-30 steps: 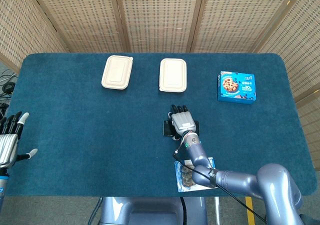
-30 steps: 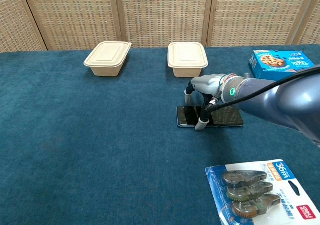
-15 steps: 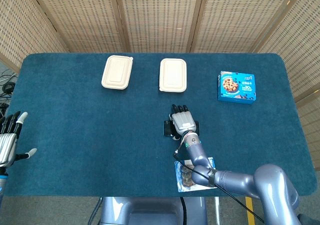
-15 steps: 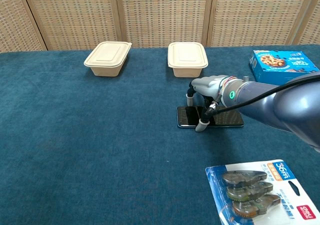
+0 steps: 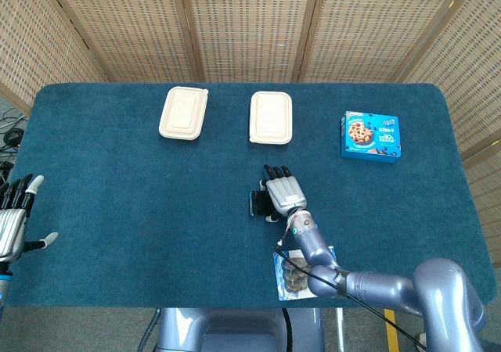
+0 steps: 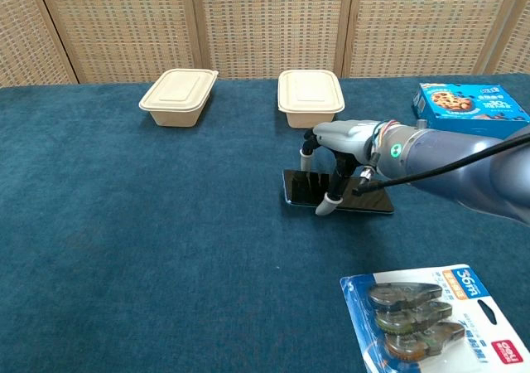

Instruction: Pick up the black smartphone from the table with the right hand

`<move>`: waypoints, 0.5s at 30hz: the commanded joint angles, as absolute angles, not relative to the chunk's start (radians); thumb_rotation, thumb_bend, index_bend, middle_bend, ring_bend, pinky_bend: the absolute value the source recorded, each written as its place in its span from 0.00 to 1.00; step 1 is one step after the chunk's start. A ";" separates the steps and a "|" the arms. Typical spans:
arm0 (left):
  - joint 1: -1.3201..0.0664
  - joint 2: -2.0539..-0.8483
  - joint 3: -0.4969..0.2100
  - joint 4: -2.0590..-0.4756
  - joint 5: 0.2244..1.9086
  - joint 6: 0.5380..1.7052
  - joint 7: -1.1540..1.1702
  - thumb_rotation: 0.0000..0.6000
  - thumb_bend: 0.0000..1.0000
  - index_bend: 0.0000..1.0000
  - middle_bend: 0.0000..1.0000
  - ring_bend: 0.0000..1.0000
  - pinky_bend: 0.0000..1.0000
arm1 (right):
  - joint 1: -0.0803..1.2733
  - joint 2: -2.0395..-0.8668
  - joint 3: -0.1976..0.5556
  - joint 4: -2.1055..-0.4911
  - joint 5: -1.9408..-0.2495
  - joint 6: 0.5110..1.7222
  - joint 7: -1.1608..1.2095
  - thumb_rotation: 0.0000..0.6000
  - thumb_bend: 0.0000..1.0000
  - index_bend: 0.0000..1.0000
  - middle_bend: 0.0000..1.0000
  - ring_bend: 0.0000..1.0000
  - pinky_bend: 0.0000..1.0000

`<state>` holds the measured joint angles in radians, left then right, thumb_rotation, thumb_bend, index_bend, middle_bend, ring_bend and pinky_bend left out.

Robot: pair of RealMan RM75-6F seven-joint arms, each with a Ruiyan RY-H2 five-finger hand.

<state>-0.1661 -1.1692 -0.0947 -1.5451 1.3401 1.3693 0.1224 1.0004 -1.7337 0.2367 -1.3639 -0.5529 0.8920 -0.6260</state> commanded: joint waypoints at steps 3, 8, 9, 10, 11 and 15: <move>-0.165 -1.167 -0.093 -1.548 1.343 1.371 0.121 1.00 0.00 0.00 0.00 0.00 0.00 | 0.959 -1.682 0.268 -1.441 -0.600 0.872 -0.516 1.00 0.16 0.54 0.00 0.00 0.00; -0.163 -1.166 -0.090 -1.553 1.348 1.376 0.120 1.00 0.00 0.00 0.00 0.00 0.00 | 0.912 -1.656 0.288 -1.482 -0.689 0.877 -0.394 1.00 0.16 0.54 0.00 0.00 0.00; -0.163 -1.165 -0.090 -1.554 1.349 1.377 0.120 1.00 0.00 0.00 0.00 0.00 0.00 | 0.901 -1.649 0.292 -1.490 -0.709 0.874 -0.363 1.00 0.16 0.54 0.00 0.00 0.00; -0.163 -1.164 -0.089 -1.556 1.350 1.377 0.121 1.00 0.00 0.00 0.00 0.00 0.00 | 0.888 -1.641 0.298 -1.498 -0.730 0.872 -0.327 1.00 0.16 0.54 0.00 0.00 0.00; -0.162 -1.164 -0.089 -1.557 1.350 1.378 0.121 1.00 0.00 0.00 0.00 0.00 0.00 | 0.876 -1.635 0.301 -1.502 -0.754 0.869 -0.295 1.00 0.16 0.54 0.00 0.00 0.00; -0.161 -1.163 -0.088 -1.563 1.354 1.383 0.123 1.00 0.00 0.00 0.00 0.00 0.00 | 0.806 -1.603 0.312 -1.503 -0.891 0.865 -0.104 1.00 0.16 0.54 0.00 0.00 0.00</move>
<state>-0.1607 -1.1627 -0.0880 -1.5627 1.3533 1.3825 0.1225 0.8680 -1.6355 0.2970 -1.4906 -0.7804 0.8713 -0.2388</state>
